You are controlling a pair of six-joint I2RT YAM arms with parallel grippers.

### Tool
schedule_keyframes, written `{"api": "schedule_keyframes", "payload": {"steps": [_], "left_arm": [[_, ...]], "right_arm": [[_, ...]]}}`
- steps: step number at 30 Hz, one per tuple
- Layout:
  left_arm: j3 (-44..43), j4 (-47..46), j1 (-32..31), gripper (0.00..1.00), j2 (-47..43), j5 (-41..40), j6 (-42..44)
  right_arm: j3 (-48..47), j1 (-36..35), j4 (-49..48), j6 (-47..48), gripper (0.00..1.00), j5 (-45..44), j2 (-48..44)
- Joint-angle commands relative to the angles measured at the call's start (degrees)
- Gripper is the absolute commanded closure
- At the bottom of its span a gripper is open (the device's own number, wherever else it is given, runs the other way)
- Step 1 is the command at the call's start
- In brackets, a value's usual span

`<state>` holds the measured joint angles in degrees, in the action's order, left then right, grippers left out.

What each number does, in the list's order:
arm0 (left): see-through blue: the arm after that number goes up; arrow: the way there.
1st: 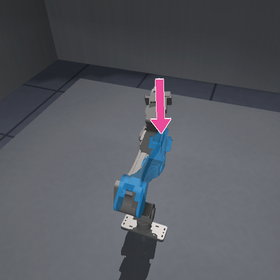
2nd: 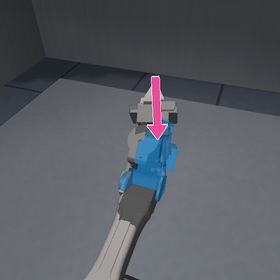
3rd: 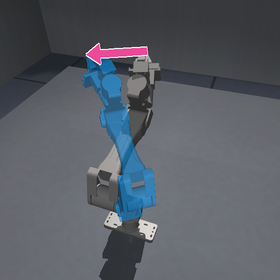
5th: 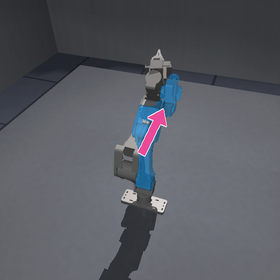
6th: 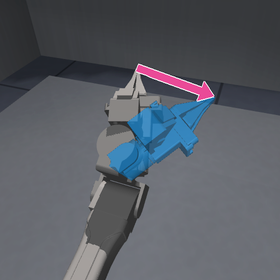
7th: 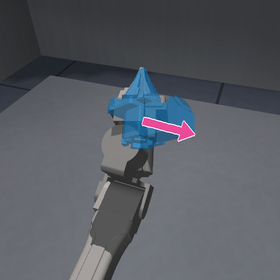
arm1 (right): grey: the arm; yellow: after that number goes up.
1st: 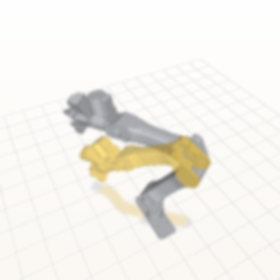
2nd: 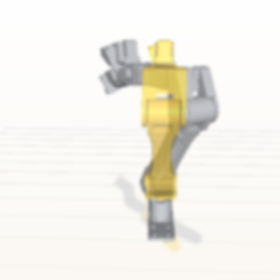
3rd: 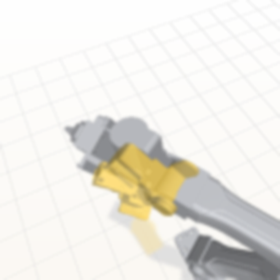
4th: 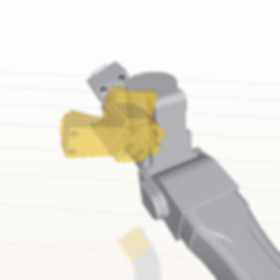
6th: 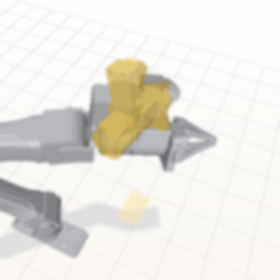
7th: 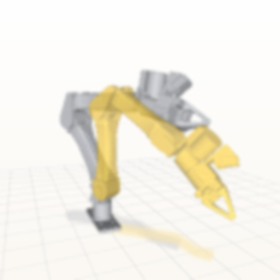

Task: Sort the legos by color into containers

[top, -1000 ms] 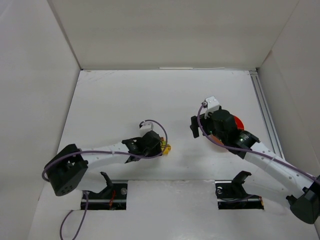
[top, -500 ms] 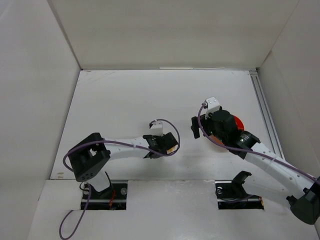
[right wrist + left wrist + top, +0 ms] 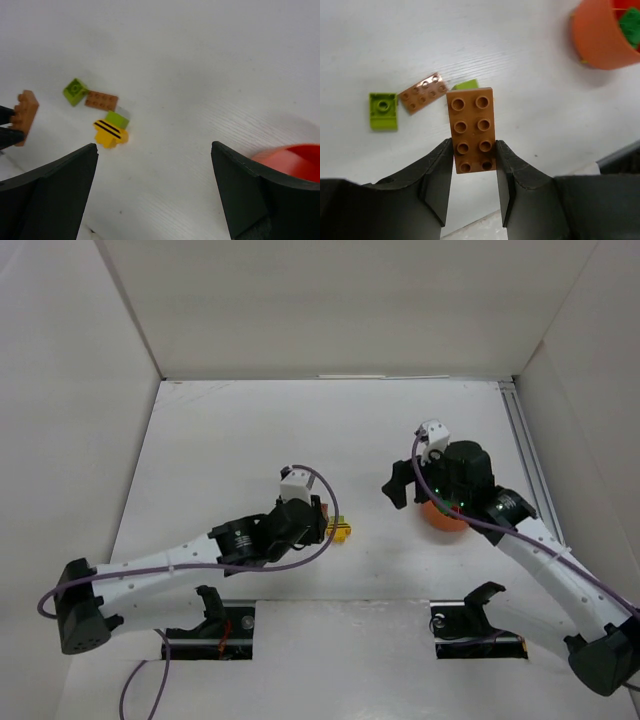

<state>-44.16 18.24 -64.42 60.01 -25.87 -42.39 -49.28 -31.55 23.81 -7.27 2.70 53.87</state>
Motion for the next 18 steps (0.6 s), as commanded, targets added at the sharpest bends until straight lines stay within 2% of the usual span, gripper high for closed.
{"api": "schedule_keyframes", "payload": {"steps": [1,5,12,18], "left_arm": [[2.06,-11.54,-0.70,0.68,-4.89,6.68,16.71],[2.06,-14.63,-0.70,0.70,-5.08,8.90,25.06],[-2.86,-13.41,-0.70,0.73,0.81,5.84,29.99],[-4.88,-13.41,-1.23,0.76,3.10,5.30,31.66]], "right_arm": [[-6.35,3.86,0.70,0.76,0.00,24.37,2.99],[-10.22,3.86,-0.61,2.26,0.00,40.06,7.74],[-14.79,1.41,0.97,1.20,0.05,45.63,15.30],[-16.38,0.35,5.54,0.59,0.11,42.04,20.30]]}}
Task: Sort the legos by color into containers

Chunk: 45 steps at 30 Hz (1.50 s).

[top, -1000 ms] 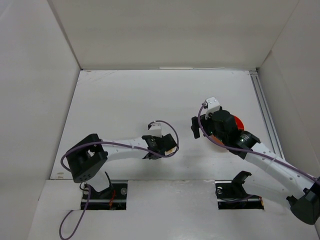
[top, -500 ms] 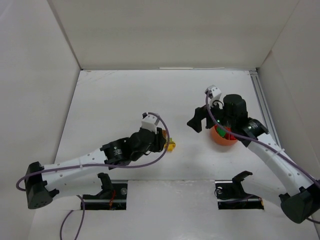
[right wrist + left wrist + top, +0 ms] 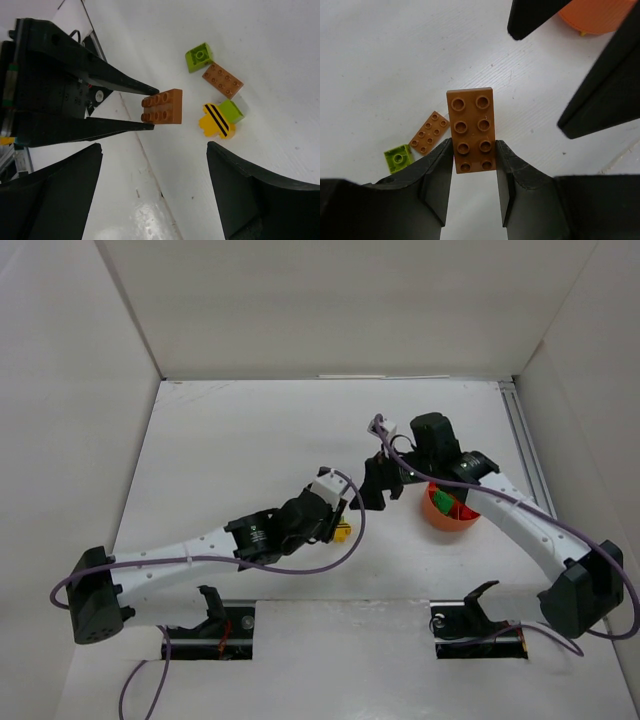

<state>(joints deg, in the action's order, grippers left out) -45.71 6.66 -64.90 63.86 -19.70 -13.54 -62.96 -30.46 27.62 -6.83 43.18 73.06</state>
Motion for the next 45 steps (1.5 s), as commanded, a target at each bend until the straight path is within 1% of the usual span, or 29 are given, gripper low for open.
{"api": "schedule_keyframes", "payload": {"steps": [1,3,5,8,10,11,14,15,16,18,19,22,23,25,26,27,29,30,31,33,34,37,38,39,40,42,43,44,45], "left_arm": [[-3.33,-1.82,-0.75,0.76,-0.75,-0.86,2.82],[-3.33,-2.52,-0.75,0.76,-0.75,-0.34,3.52],[-3.33,-3.14,-0.75,0.76,-0.75,0.27,4.05],[-3.33,-4.28,-0.75,0.76,-1.28,0.28,4.58],[-3.33,-4.28,-0.75,0.76,-1.28,0.28,4.58],[-3.33,-4.28,-0.75,0.76,-1.28,0.80,4.58],[-3.33,-4.28,-0.75,0.76,-1.28,0.81,4.58],[-3.33,-4.28,-0.75,0.76,-1.28,0.81,4.58],[-3.33,-4.28,-1.27,0.77,-1.28,0.81,4.58],[-3.33,-4.28,-1.28,0.77,-1.89,0.81,4.58],[-3.33,-4.28,-1.28,0.77,-1.89,0.02,4.58],[-2.80,-4.80,-1.28,0.77,-2.42,-0.85,4.58],[-2.80,-4.81,-1.28,0.77,-2.42,-0.86,4.58],[-2.80,-5.34,-1.28,0.77,-2.42,-1.73,4.58],[-2.80,-5.34,-1.28,0.77,-2.42,-2.44,4.58],[-2.80,-6.03,-1.28,0.75,-2.42,-2.44,4.58],[-2.80,-6.57,-1.28,0.67,-2.42,-3.49,4.58],[-2.80,-6.57,-1.28,0.57,-2.42,-3.50,4.58],[-2.80,-7.09,-1.28,0.51,-2.94,-3.50,4.58],[-2.80,-7.09,-1.28,0.34,-2.95,-3.50,4.58],[-2.80,-7.62,-1.28,0.24,-3.56,-3.50,4.58],[-0.88,-8.15,-1.28,0.09,-4.96,-3.50,4.05],[-0.87,-8.15,-1.28,0.00,-5.66,-3.50,3.53],[-0.87,-8.15,-1.28,0.00,-5.67,-3.50,3.52],[-0.35,-8.15,-1.28,0.00,-6.54,-3.50,2.22],[0.18,-8.15,-1.28,0.00,-8.12,-5.86,0.37],[0.71,-8.15,-1.28,0.00,-8.13,-9.27,-0.86],[0.71,-7.63,-1.28,0.00,-8.92,-11.39,-4.09],[1.24,-6.40,-1.28,0.00,-8.92,-12.98,-6.13]], "right_arm": [[-2.70,-0.74,1.13,-0.46,0.11,1.56,1.12],[-2.70,-0.74,0.51,-1.25,0.13,0.07,2.96],[-2.70,-0.74,-0.72,-1.78,0.19,-0.46,3.84],[-1.64,-0.74,-5.11,-4.50,0.20,0.67,5.25],[-1.64,-0.74,-6.78,-5.91,0.24,0.68,6.21],[-1.64,-0.74,-7.74,-6.44,0.24,2.07,7.09],[-1.64,-1.27,-9.85,-7.84,0.31,2.09,8.59],[-1.64,-1.27,-9.86,-7.85,0.31,2.09,8.59],[-1.64,-1.27,-10.47,-7.85,0.37,2.09,9.29],[-2.17,-1.27,-11.00,-8.37,0.44,2.61,9.91],[-2.17,-1.79,-11.00,-8.37,0.52,2.61,9.91],[-2.17,-1.80,-12.05,-8.37,0.65,4.45,9.91],[-2.17,-1.80,-12.06,-8.37,0.77,4.98,9.91],[-2.17,-1.80,-13.46,-8.37,0.95,6.12,9.22],[-2.17,-1.80,-13.47,-8.37,1.00,6.65,9.21],[-2.17,-1.80,-13.47,-8.37,1.00,7.26,9.21],[-2.17,-1.80,-13.47,-7.33,1.00,7.27,8.68],[-2.17,-1.28,-13.47,-7.32,1.00,7.27,8.68],[-2.17,-1.27,-12.94,-6.62,1.00,7.27,8.07],[-2.17,0.48,-12.94,-6.62,1.00,6.57,7.46],[-2.17,1.10,-12.94,-6.62,1.00,6.57,7.45],[-2.17,4.34,-12.94,-5.39,1.00,5.43,4.47],[-2.17,5.40,-12.24,-5.39,1.00,5.43,3.94],[-2.17,6.54,-11.71,-4.60,1.00,4.90,3.41],[-2.17,9.34,-11.01,-4.60,1.00,4.90,2.80],[-1.64,12.42,-8.38,-2.23,1.00,3.15,0.78],[-1.64,13.92,-7.24,-1.61,1.00,0.27,-0.01],[-1.64,17.15,-6.09,-1.09,1.00,-1.94,-0.89],[-1.64,18.67,-3.30,0.05,1.00,-4.65,-2.64]]}}
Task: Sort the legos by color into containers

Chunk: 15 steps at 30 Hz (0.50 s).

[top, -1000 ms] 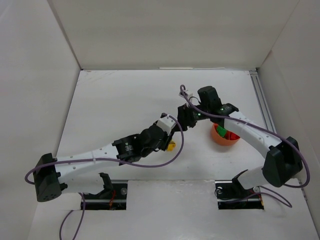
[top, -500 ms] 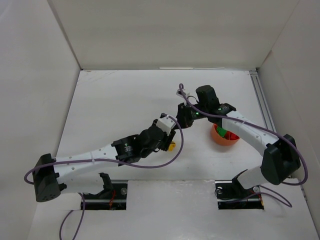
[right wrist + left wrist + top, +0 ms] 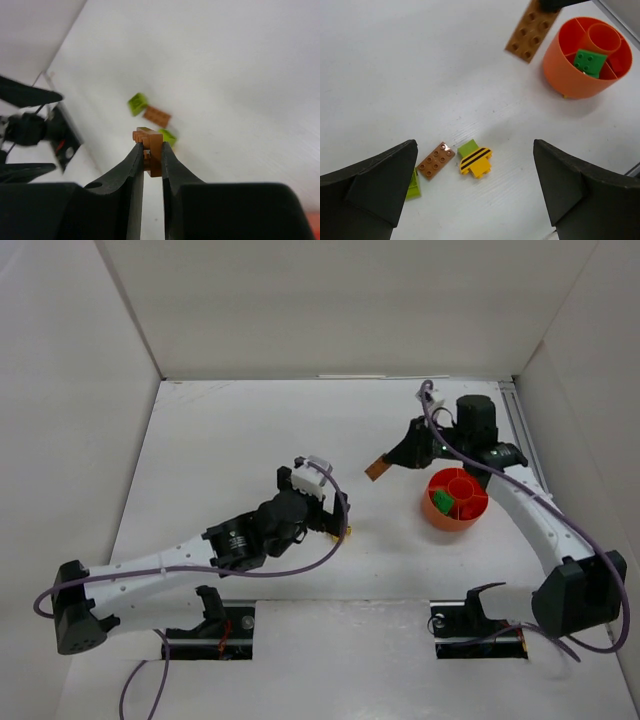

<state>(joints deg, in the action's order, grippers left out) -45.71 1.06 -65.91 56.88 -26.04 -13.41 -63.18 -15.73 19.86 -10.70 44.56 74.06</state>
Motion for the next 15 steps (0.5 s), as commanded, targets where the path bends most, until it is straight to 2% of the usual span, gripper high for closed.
{"api": "schedule_keyframes", "payload": {"steps": [1,2,4,5,7,8,12,15], "left_arm": [[1.24,-0.01,2.25,0.00,-1.95,-6.48,-8.19],[0.28,0.95,4.45,0.00,-1.95,-4.39,-9.95],[-1.04,2.19,9.72,0.00,-0.03,1.05,-13.29],[-1.04,2.19,15.49,0.00,0.77,7.00,-13.31],[-2.88,2.19,21.32,0.00,4.44,13.01,-13.31],[-3.59,2.19,26.83,0.00,5.94,18.34,-13.31],[-6.41,1.32,36.96,0.00,13.59,30.31,-10.43],[-7.72,-0.36,37.61,0.00,15.89,31.14,-7.44]], "right_arm": [[-1.42,5.17,5.88,3.93,1.00,-9.28,-4.53],[-1.42,6.31,7.29,4.71,1.00,-16.88,-5.50],[-2.13,8.43,11.49,5.33,1.00,-25.61,-8.13],[-2.13,8.43,12.39,5.34,1.00,-33.92,-9.01],[-2.13,8.96,13.62,5.34,1.00,-40.83,-11.64],[-2.13,8.96,13.63,5.34,1.00,-45.04,-12.36],[1.03,9.49,11.44,5.34,1.00,-51.21,-13.42],[3.76,9.49,9.67,4.63,1.00,-55.16,-12.89]]}}
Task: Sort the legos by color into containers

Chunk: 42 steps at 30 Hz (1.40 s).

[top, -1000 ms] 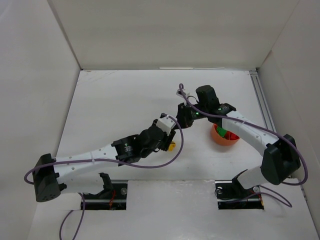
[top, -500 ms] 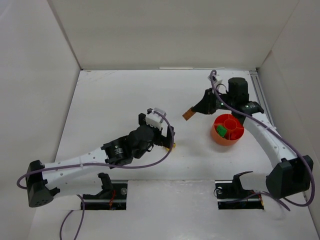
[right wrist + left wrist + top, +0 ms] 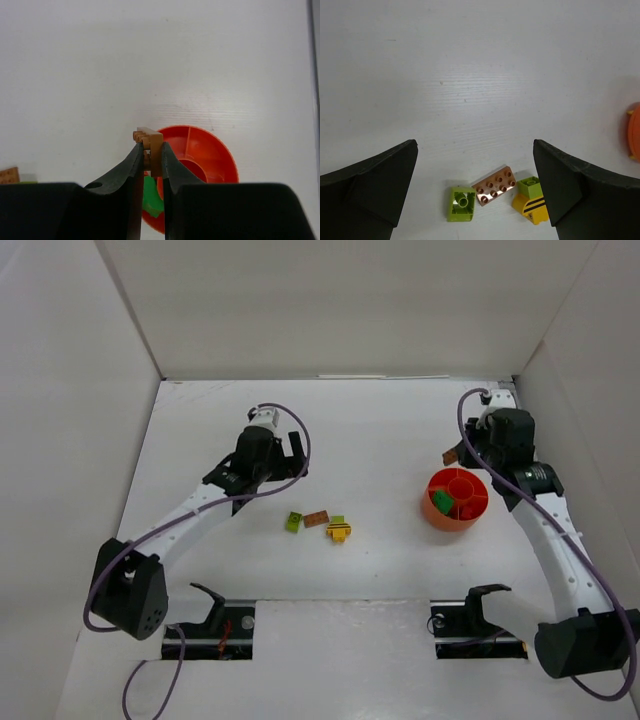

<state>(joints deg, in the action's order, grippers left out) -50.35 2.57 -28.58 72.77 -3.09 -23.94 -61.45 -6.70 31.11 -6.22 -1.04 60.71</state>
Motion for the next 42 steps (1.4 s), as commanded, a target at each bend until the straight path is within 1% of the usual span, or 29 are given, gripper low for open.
{"api": "schedule_keyframes", "payload": {"steps": [1,5,10,13,17,28,30,36,37,39,40,42], "left_arm": [[-3.09,-1.87,0.28,0.00,0.70,8.19,3.72],[-3.09,-1.87,0.28,0.00,1.23,7.66,5.57],[-2.56,-1.34,0.28,0.00,2.54,7.05,6.19],[-2.56,-0.20,0.28,0.00,4.39,6.43,6.19],[-2.56,0.33,0.28,0.00,5.71,6.43,5.05],[2.62,0.86,0.28,0.00,4.48,4.85,1.45],[3.24,1.39,0.28,0.00,3.96,4.85,0.84],[5.00,2.08,-2.00,0.00,3.96,2.74,-0.92],[5.00,2.09,-2.01,0.00,3.96,1.96,-0.93],[5.79,2.09,-2.01,0.00,3.96,1.95,-2.24],[5.79,2.61,-2.01,0.00,3.96,1.95,-2.25],[6.49,2.62,-2.01,0.00,3.96,1.95,-2.86]], "right_arm": [[2.04,0.46,-1.58,-0.72,1.00,-10.90,0.46],[2.65,0.46,-2.90,-1.34,1.00,-11.88,1.69],[2.65,0.46,-2.90,-1.87,1.00,-12.67,5.64],[3.27,0.46,-4.04,-2.39,1.00,-9.34,7.84],[3.79,-0.07,-4.57,-3.88,1.00,-8.28,9.51],[6.08,-1.74,-3.52,-7.23,1.00,-9.42,10.57],[6.60,-2.27,-3.52,-7.76,0.98,-9.42,10.57],[6.61,-4.02,-2.99,-7.76,0.84,-10.65,10.57],[6.61,-4.02,-2.99,-7.76,0.82,-10.65,10.05],[6.61,-4.55,-2.99,-7.76,0.82,-11.17,10.04],[6.08,-5.07,-2.99,-7.76,0.78,-11.18,10.04],[6.08,-5.08,-2.37,-7.76,0.73,-11.18,10.04]]}}
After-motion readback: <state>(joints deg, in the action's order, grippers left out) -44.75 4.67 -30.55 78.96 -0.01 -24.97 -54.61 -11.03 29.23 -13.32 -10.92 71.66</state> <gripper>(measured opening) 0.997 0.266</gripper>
